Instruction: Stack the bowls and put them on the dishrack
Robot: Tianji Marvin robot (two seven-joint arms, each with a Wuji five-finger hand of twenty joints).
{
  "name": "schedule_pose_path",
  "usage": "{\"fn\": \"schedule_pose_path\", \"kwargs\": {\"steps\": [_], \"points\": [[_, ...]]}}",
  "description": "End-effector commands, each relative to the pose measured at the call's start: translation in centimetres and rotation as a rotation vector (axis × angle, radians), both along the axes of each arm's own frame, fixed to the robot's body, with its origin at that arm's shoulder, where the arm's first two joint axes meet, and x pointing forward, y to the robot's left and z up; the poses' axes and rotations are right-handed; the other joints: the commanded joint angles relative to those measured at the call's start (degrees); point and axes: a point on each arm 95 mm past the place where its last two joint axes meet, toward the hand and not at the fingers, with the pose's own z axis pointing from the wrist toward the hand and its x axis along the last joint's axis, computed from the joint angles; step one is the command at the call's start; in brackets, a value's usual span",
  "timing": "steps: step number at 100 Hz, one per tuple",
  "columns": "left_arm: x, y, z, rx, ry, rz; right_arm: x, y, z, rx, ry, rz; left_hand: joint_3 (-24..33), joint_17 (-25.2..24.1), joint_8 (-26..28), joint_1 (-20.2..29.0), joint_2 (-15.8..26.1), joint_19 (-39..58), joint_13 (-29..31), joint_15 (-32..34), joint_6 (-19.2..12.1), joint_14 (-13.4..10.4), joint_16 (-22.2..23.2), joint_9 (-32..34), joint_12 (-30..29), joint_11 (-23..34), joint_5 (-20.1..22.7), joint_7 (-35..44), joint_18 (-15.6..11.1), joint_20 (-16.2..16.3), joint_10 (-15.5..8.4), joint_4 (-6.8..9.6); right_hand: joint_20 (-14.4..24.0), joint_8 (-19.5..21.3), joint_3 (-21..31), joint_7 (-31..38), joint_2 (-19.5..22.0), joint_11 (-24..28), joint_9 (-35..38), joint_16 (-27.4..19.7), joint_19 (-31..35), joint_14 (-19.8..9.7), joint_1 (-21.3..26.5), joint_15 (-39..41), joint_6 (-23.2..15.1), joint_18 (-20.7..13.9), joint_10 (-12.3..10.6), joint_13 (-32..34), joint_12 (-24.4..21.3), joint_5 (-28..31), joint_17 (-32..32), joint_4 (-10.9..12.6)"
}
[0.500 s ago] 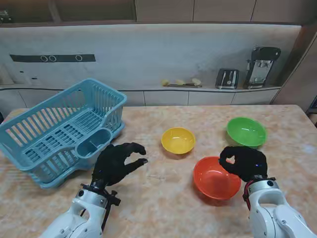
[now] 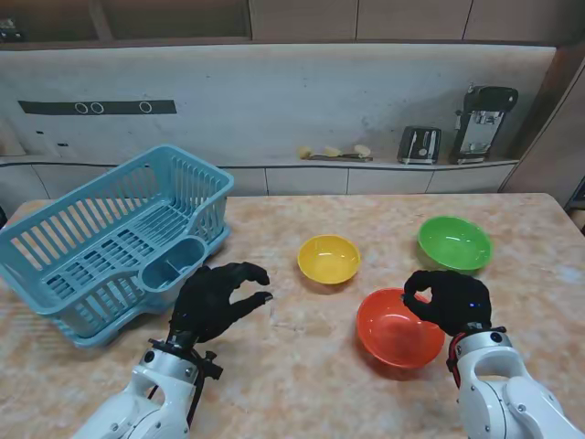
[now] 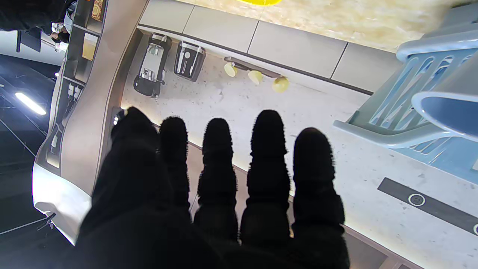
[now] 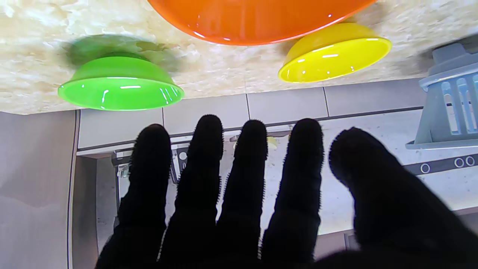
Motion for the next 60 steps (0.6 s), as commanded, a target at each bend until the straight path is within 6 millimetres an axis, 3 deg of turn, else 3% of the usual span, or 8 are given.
{"fn": "schedule_pose_path", "kwargs": {"steps": [1, 12, 18, 20, 30, 43, 60], "points": [[-0.2, -0.2, 0.0, -0.001, 0.006, -0.009, -0.2, 0.2, -0.4, -0.006, 0.036, -0.006, -0.96, -0.2, 0.74, 0.54, 1.83, 0.07, 0.71, -0.12, -0.9, 0.66, -0.35, 0.88, 0.5, -0.97, 1.2, 0.08, 0.68, 0.3, 0.03, -0.23, -0.82, -1.36, 0.29, -0.66, -0.18, -1.43, -1.18, -1.61, -1.17, 0.33, -1.56, -1.36, 1.43, 0.56, 0.45, -1.49, -1.52, -1.5, -1.68, -0.69], [-0.2, -0.2, 0.0, -0.001, 0.005, -0.012, 0.1, 0.0, -0.6, -0.023, 0.055, -0.02, -0.93, -0.23, 0.74, 0.6, 1.8, 0.05, 0.68, -0.14, -0.74, 0.62, -0.36, 0.86, 0.49, -0.99, 1.23, 0.09, 0.68, 0.3, 0.01, -0.22, -0.78, -0.46, 0.57, -4.81, 0.12, -3.27, -3.35, -3.21, -4.07, 0.54, -3.26, -4.64, 4.7, 1.37, 1.15, -3.47, -2.82, -2.42, -4.16, -0.36], [-0.2, -0.2, 0.0, -0.001, 0.005, -0.012, 0.3, -0.2, -0.7, -0.034, 0.069, -0.033, -0.95, -0.26, 0.74, 0.55, 1.82, 0.01, 0.64, -0.16, -0.84, 0.66, -0.37, 0.89, 0.49, -0.98, 1.24, 0.07, 0.68, 0.28, 0.02, -0.23, -0.69, 0.34, 0.23, -8.62, 0.99, -4.21, -4.75, -3.99, -5.27, 0.67, -4.76, -6.16, 6.79, 1.64, 1.7, -4.45, -3.33, -2.28, -5.08, 0.31], [-0.2, -0.2, 0.0, -0.002, 0.005, -0.011, 0.4, -0.2, -0.8, -0.037, 0.074, -0.038, -0.93, -0.26, 0.75, 0.6, 1.82, 0.01, 0.64, -0.16, -0.88, 0.68, -0.37, 0.89, 0.49, -0.98, 1.24, 0.08, 0.68, 0.28, 0.06, -0.21, -0.48, 2.57, -0.42, -11.81, 1.78, -4.68, -5.54, -4.36, -6.01, 0.88, -5.36, -6.88, 8.12, 1.71, 1.98, -5.09, -3.63, -1.99, -5.64, 0.84], [-0.3, -0.2, 0.0, -0.003, 0.003, -0.009, 1.0, -0.6, -1.2, -0.054, 0.114, -0.067, -0.97, -0.25, 0.75, 0.54, 1.8, 0.0, 0.7, -0.14, -0.8, 0.59, -0.36, 0.89, 0.49, -0.98, 1.26, 0.08, 0.68, 0.27, 0.14, -0.23, -0.69, 3.47, -1.44, -16.84, 2.59, -6.15, -8.75, -5.23, -7.41, 1.52, -7.14, -8.7, 11.94, 1.97, 3.41, -7.11, -4.29, -3.1, -7.1, 2.44], [-0.2, -0.3, 0.0, -0.006, 0.001, -0.01, 1.9, -1.2, -1.9, -0.077, 0.154, -0.108, -0.99, -0.25, 0.77, 0.49, 1.8, 0.0, 0.71, -0.14, -0.81, 0.62, -0.36, 0.95, 0.5, -0.97, 1.29, 0.08, 0.68, 0.27, 0.05, -0.24, -0.69, 3.32, -0.49, -21.36, 0.8, -6.54, -14.43, -5.33, -8.64, 2.12, -9.14, -9.43, 16.05, 1.87, 5.42, -9.37, -3.45, -7.07, -8.71, 1.84], [-0.3, -0.3, 0.0, -0.002, 0.001, -0.016, 3.0, -2.1, -2.9, -0.079, 0.22, -0.157, -0.95, -0.25, 0.77, 0.53, 1.78, -0.01, 0.66, -0.17, -0.84, 0.63, -0.35, 0.95, 0.5, -0.99, 1.26, 0.05, 0.68, 0.28, 0.07, -0.23, -0.18, 3.43, -0.25, -23.66, 0.78, -5.38, -20.37, -3.06, -8.63, 1.71, -10.59, -7.12, 18.55, 1.6, 6.96, -10.42, -0.74, -10.01, -9.16, 1.07]]}}
